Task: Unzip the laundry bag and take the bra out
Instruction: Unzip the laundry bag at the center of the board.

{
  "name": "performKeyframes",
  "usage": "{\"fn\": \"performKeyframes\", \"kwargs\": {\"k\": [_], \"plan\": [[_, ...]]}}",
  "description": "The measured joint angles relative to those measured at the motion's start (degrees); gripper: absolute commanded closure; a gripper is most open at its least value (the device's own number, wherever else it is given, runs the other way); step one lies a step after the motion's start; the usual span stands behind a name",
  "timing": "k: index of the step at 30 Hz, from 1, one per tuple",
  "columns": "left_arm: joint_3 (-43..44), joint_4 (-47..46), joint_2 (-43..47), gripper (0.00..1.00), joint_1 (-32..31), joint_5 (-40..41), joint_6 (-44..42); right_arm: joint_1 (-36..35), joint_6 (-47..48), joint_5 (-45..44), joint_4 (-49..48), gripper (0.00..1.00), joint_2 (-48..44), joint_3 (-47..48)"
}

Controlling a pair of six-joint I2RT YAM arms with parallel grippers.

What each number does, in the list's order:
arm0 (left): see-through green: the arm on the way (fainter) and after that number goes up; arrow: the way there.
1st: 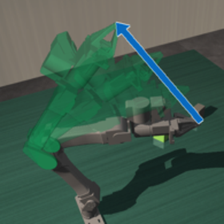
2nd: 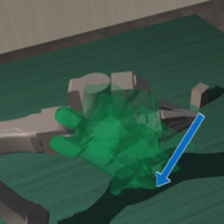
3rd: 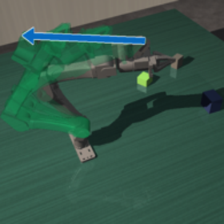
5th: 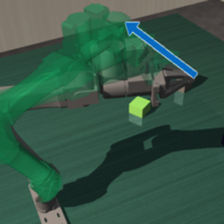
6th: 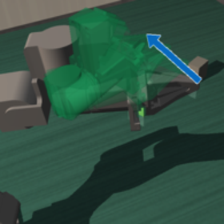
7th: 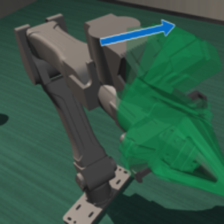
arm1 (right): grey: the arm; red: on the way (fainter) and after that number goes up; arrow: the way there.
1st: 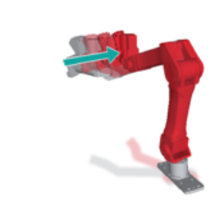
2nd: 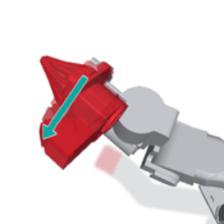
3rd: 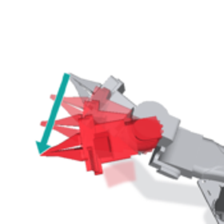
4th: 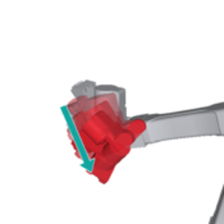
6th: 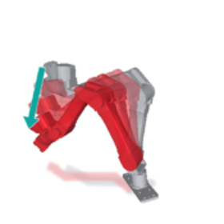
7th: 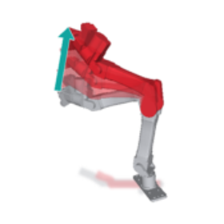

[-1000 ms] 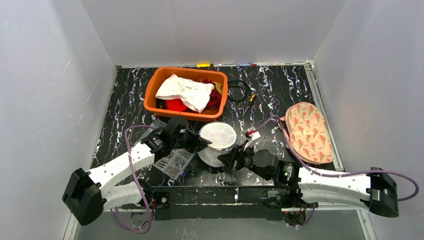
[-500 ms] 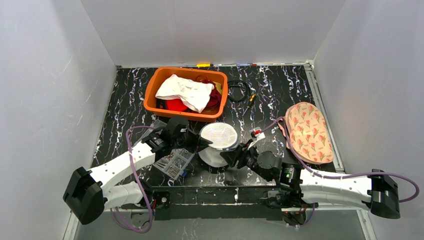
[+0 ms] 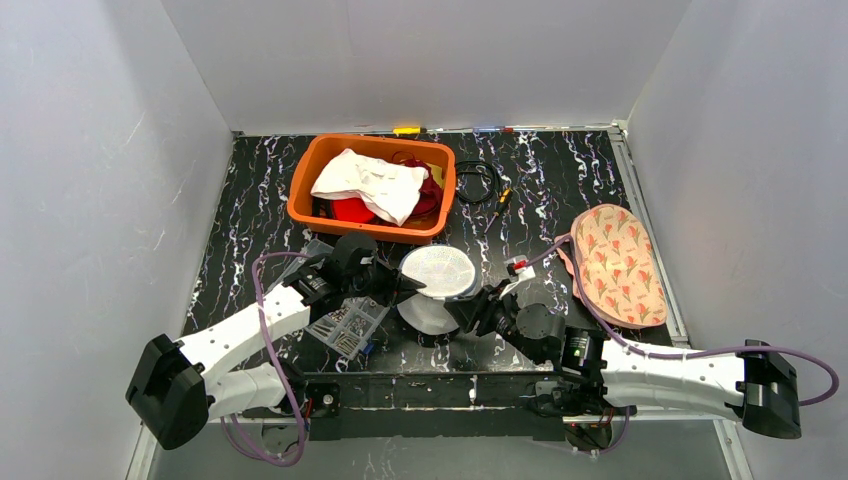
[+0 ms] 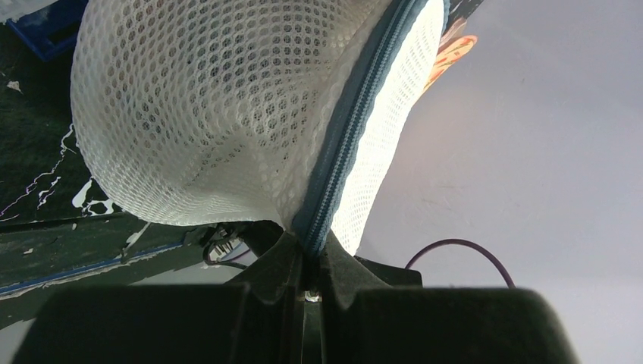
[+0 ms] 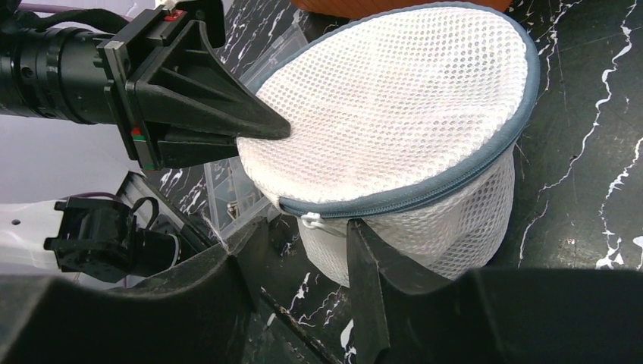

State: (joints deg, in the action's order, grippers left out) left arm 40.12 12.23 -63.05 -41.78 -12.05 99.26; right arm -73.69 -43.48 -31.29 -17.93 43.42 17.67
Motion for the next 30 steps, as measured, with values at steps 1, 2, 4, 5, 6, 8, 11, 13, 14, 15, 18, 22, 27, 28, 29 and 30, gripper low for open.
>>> {"fn": "performKeyframes", "kwargs": {"k": [1,2,4,5,6,8,11,13,14,15,18,22,27,28,29,30], "plan": [[0.00,-0.02,0.02,1.00,0.00,-0.02,0.02,0.00,-0.09,-0.13,-0.02,0.50,-0.02,-0.11],[0.00,-0.07,0.07,1.00,0.00,-0.04,0.02,0.00,-0.11,-0.22,-0.02,0.52,-0.07,-0.22],[0.00,-0.11,0.24,1.00,0.00,-0.13,0.00,0.00,-0.17,-0.44,0.07,0.54,-0.24,-0.52],[0.00,-0.11,0.33,1.00,0.00,-0.20,0.00,0.00,-0.28,-0.50,0.11,0.54,-0.31,-0.61],[0.00,-0.13,0.42,1.00,0.00,-0.24,0.00,0.00,-0.31,-0.52,0.20,0.55,-0.31,-0.66],[0.00,-0.13,0.63,1.00,0.00,-0.39,0.00,0.00,-0.33,-0.55,0.15,0.57,-0.31,-0.66],[0.00,-0.20,0.79,1.00,0.00,-0.48,0.00,0.02,-0.33,-0.63,0.15,0.60,-0.31,-0.66],[0.00,-0.22,0.79,1.00,0.00,-0.50,0.00,0.00,-0.28,-0.72,0.15,0.62,-0.31,-0.66],[0.00,-0.22,0.79,1.00,0.00,-0.52,-0.02,0.00,-0.26,-0.72,0.15,0.63,-0.31,-0.66],[-0.02,-0.24,0.79,1.00,0.00,-0.59,-0.02,0.00,-0.26,-0.72,0.15,0.64,-0.31,-0.66],[-0.04,-0.26,0.79,1.00,0.00,-0.66,-0.02,0.00,-0.28,-0.72,0.13,0.67,-0.31,-0.66],[-0.11,-0.31,0.79,1.00,0.00,-0.70,-0.02,0.00,-0.20,-0.70,0.11,0.72,-0.33,-0.66],[-0.15,-0.52,0.79,1.00,0.00,-0.74,-0.02,0.00,-0.11,-0.63,0.22,0.79,-0.94,-0.66],[-0.22,-0.68,0.79,1.00,0.00,-0.76,-0.02,0.00,-0.09,-0.63,0.28,0.82,-1.25,-0.66],[-0.26,-0.74,0.79,1.00,0.00,-0.79,-0.02,0.00,-0.09,-0.63,0.46,0.84,-1.57,-0.66],[-0.31,-0.81,0.79,1.00,0.00,-0.81,-0.02,0.00,-0.09,-0.61,0.74,0.87,-1.97,-0.66]]}}
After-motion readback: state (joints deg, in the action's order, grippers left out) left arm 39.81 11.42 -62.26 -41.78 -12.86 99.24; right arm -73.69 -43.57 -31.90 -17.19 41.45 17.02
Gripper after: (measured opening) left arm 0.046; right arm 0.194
